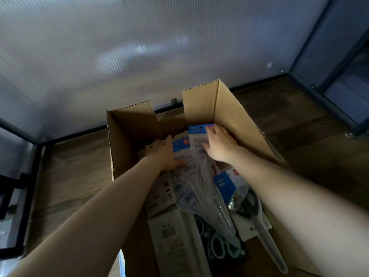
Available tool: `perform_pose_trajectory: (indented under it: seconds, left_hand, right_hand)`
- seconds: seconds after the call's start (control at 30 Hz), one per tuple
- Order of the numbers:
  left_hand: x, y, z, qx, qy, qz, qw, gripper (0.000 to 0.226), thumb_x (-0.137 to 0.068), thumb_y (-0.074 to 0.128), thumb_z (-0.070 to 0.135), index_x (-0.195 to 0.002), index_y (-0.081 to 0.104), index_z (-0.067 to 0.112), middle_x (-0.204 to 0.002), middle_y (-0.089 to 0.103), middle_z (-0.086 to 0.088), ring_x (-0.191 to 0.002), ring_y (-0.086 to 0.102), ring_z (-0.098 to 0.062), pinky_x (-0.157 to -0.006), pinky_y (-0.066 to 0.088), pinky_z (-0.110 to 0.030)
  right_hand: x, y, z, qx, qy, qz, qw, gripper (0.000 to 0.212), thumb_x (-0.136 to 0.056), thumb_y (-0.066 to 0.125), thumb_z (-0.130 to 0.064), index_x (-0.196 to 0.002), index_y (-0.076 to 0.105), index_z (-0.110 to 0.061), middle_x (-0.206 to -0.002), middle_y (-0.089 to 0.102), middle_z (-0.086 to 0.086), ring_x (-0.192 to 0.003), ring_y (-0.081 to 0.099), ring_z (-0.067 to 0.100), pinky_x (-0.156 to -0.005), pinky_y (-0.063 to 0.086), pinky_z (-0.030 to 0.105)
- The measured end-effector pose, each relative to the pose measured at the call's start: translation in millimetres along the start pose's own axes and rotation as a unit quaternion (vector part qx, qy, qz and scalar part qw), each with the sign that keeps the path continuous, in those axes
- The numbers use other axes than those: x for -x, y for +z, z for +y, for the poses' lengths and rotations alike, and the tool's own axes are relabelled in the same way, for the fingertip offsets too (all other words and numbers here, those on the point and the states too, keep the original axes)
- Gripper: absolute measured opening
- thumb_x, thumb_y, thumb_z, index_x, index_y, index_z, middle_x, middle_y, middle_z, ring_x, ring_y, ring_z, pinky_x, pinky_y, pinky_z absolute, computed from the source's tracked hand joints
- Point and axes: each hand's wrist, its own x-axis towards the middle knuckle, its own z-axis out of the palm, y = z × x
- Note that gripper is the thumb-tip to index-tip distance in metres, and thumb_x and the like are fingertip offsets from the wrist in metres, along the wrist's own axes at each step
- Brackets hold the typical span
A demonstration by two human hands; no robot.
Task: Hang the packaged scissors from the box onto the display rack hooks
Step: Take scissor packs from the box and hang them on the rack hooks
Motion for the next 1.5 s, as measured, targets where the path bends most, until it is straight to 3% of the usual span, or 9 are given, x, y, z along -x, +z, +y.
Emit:
perform_pose_trajectory:
  seconds: [0.17,0.3,0.53,0.7,0.8,1.03,1.13,1.27,1.5]
  left_hand:
    - [3.9,-2.0,1.6,0.021,0.022,0.077,0.997,0.084,-0.078,0.065,0.054,-0.143,0.026,0.017,-0.138,0.042,-0.01,-0.124,0.042,-0.029,-0.1,0.034,-0.043]
    - [7.8,-6.8,7.1,0.143,-0.012,0.104,0.984,0.056,-0.084,0.068,0.02,-0.132,0.041,0.012,-0.125,0.048,-0.009,-0.104,0.053,-0.023,-0.076,0.046,-0.032]
    - [15.4,-13.0,1.3,0.256,-0.069,0.049,0.963,0.018,-0.085,0.062,0.017,-0.1,0.059,0.007,-0.08,0.052,-0.003,-0.064,0.051,-0.01,-0.047,0.037,-0.019]
    - [36.2,-26.8,11.7,0.384,-0.089,0.082,0.915,0.024,-0.092,0.053,0.024,-0.07,0.051,0.013,-0.067,0.047,-0.001,-0.057,0.044,-0.011,-0.047,0.035,-0.021]
    - [57.0,-42.1,25.1,0.47,-0.087,0.058,0.877,0.011,-0.091,0.053,0.019,-0.082,0.055,0.013,-0.073,0.052,0.0,-0.063,0.05,-0.01,-0.05,0.043,-0.021]
    - [102.7,-61.8,44.8,0.531,-0.004,0.042,0.846,0.011,-0.089,0.053,0.014,-0.08,0.059,0.014,-0.09,0.066,-0.01,-0.087,0.065,-0.024,-0.084,0.056,-0.04]
    - [117.8,-72.3,47.9,0.544,0.043,0.065,0.836,0.012,-0.09,0.051,0.01,-0.092,0.062,0.005,-0.073,0.057,-0.005,-0.068,0.054,-0.016,-0.068,0.048,-0.028]
    - [134.8,-87.2,49.4,0.589,0.095,0.081,0.798,0.025,-0.085,0.045,-0.007,-0.067,0.053,0.008,-0.044,0.048,0.008,-0.046,0.044,-0.007,-0.04,0.034,-0.012]
    - [148.8,-104.3,44.9,0.691,0.097,0.076,0.713,0.016,-0.07,0.053,-0.008,-0.06,0.049,0.003,-0.063,0.045,-0.009,-0.066,0.045,-0.023,-0.061,0.035,-0.034]
  right_hand:
    - [-16.7,3.5,-4.8,-0.088,0.057,-0.01,0.994,0.075,-0.095,0.047,-0.038,-0.151,0.0,-0.02,-0.152,0.023,0.016,-0.137,0.03,0.033,-0.11,0.032,0.049]
    - [-16.5,12.7,-9.4,-0.136,0.092,-0.001,0.986,0.09,-0.088,0.061,-0.038,-0.15,-0.002,-0.024,-0.148,0.028,0.016,-0.13,0.039,0.033,-0.105,0.039,0.048]
    - [-8.7,4.9,-11.4,-0.274,0.144,0.091,0.947,0.079,-0.075,0.077,-0.022,-0.136,0.029,-0.007,-0.125,0.051,0.012,-0.115,0.052,0.028,-0.093,0.046,0.038]
    - [15.0,-19.2,-14.7,-0.242,0.137,0.099,0.956,0.025,-0.08,0.065,-0.022,-0.1,0.055,-0.011,-0.094,0.057,0.002,-0.089,0.057,0.02,-0.069,0.045,0.028]
    - [32.2,-34.6,-15.2,-0.283,0.107,0.076,0.95,0.017,-0.088,0.055,-0.02,-0.102,0.056,-0.011,-0.096,0.059,0.006,-0.087,0.057,0.02,-0.065,0.045,0.029]
    - [66.9,-57.2,-19.5,-0.341,0.076,0.05,0.936,0.038,-0.094,0.04,-0.015,-0.127,0.029,-0.029,-0.118,0.047,0.005,-0.095,0.054,0.022,-0.078,0.05,0.041]
    - [83.2,-64.7,-27.1,-0.357,0.047,0.027,0.932,0.064,-0.091,0.048,-0.023,-0.139,0.009,-0.039,-0.134,0.038,-0.002,-0.112,0.05,0.023,-0.096,0.045,0.047]
    - [98.5,-78.3,-37.6,-0.385,0.063,0.072,0.918,0.073,-0.076,0.058,-0.037,-0.133,0.012,-0.043,-0.134,0.037,0.001,-0.12,0.041,0.024,-0.1,0.041,0.048]
    - [102.0,-92.1,-52.5,-0.341,0.046,0.08,0.936,0.082,-0.038,0.059,-0.058,-0.103,0.008,-0.059,-0.125,0.042,0.002,-0.116,0.045,0.029,-0.097,0.042,0.05]
